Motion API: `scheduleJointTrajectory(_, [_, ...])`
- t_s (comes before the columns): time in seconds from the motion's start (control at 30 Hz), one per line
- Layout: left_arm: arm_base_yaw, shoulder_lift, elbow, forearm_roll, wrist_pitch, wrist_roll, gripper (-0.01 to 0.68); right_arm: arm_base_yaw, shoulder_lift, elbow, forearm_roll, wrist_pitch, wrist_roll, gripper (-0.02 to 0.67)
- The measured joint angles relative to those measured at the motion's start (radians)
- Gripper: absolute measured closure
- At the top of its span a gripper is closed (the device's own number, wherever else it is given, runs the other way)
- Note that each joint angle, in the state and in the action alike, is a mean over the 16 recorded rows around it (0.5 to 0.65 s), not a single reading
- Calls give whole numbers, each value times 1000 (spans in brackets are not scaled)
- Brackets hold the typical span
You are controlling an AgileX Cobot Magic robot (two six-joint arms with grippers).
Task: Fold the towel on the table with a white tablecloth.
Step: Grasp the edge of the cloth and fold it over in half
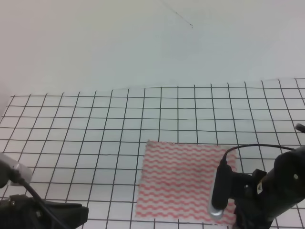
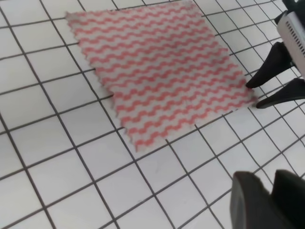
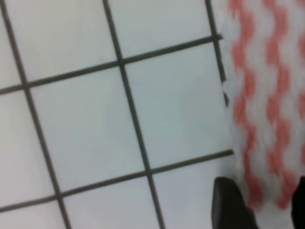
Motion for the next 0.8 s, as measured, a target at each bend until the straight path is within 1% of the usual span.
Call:
scheduleJointTrajectory(0.2, [0, 0, 0, 0, 4, -1, 578, 0, 24, 0, 2, -26, -11, 365])
scheduleJointTrajectory(0.37, [0, 0, 0, 1, 5, -1, 578, 0, 34, 0, 3, -43, -16, 389])
scheduleJointTrajectory(0.57, [0, 0, 0, 0, 5, -1, 578, 0, 47, 0, 3, -55, -18, 446])
scheduleJointTrajectory(0.8, [0, 0, 0, -1, 8, -2, 578, 0, 59, -1, 3, -44, -18, 547])
